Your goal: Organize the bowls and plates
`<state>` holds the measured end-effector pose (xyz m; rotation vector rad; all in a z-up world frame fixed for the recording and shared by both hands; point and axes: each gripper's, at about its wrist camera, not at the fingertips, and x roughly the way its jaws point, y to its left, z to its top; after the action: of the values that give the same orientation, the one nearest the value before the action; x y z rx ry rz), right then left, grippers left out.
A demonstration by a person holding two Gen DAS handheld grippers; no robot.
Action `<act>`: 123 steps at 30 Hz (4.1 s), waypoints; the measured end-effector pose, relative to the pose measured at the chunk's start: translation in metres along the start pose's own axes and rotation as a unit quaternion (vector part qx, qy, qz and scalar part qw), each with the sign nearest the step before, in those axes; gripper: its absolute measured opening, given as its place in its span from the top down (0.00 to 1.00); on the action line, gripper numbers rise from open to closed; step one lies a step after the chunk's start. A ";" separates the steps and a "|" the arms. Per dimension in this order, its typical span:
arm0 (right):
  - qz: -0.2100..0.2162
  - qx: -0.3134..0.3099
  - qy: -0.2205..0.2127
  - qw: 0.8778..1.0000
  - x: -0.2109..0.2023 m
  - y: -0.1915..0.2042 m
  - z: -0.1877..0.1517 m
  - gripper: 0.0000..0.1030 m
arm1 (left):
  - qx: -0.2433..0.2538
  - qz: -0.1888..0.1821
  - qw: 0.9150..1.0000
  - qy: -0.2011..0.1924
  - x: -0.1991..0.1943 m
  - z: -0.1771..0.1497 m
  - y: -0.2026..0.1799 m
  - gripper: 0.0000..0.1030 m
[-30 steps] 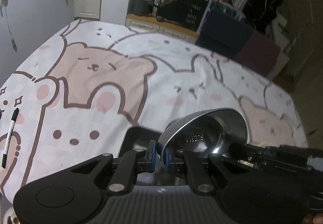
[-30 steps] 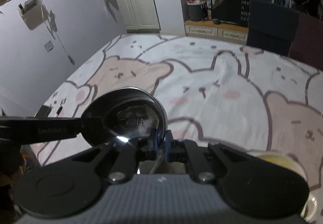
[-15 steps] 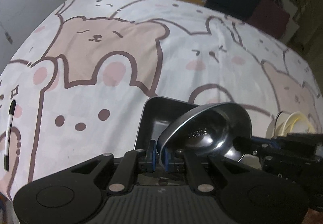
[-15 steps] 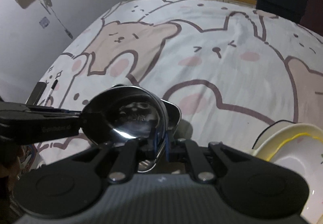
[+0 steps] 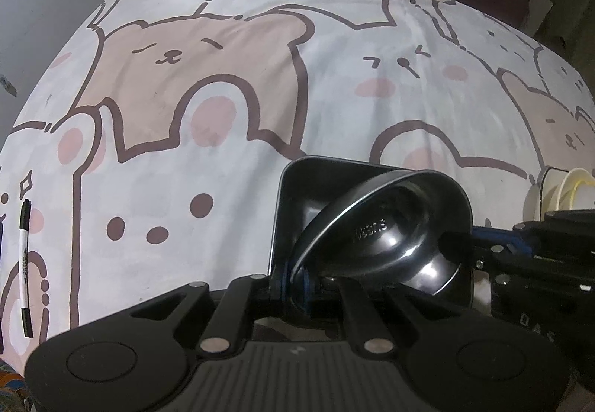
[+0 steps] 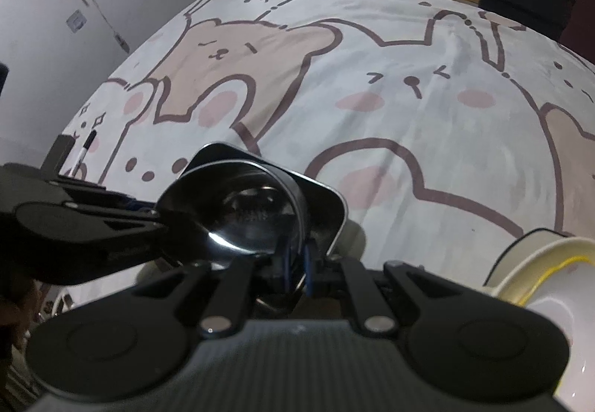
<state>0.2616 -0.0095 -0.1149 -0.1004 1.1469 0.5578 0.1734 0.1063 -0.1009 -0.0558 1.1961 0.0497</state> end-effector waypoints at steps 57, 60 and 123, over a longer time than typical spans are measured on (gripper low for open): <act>0.015 0.044 0.001 0.999 -0.006 -0.011 0.009 0.87 | 0.024 -0.008 1.000 -0.007 0.000 0.000 -0.004 0.93; 0.020 0.044 -0.004 0.999 -0.010 -0.011 0.009 0.85 | 0.022 -0.015 0.999 -0.018 -0.006 0.000 -0.005 0.92; 0.032 0.180 0.040 0.982 0.007 -0.037 -0.013 0.76 | 0.052 -0.074 0.996 0.006 0.009 0.029 0.038 0.82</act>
<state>0.2700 -0.0437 -0.1348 0.2293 1.3165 0.3979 0.2005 0.1464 -0.0991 -0.0524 1.2013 -0.1431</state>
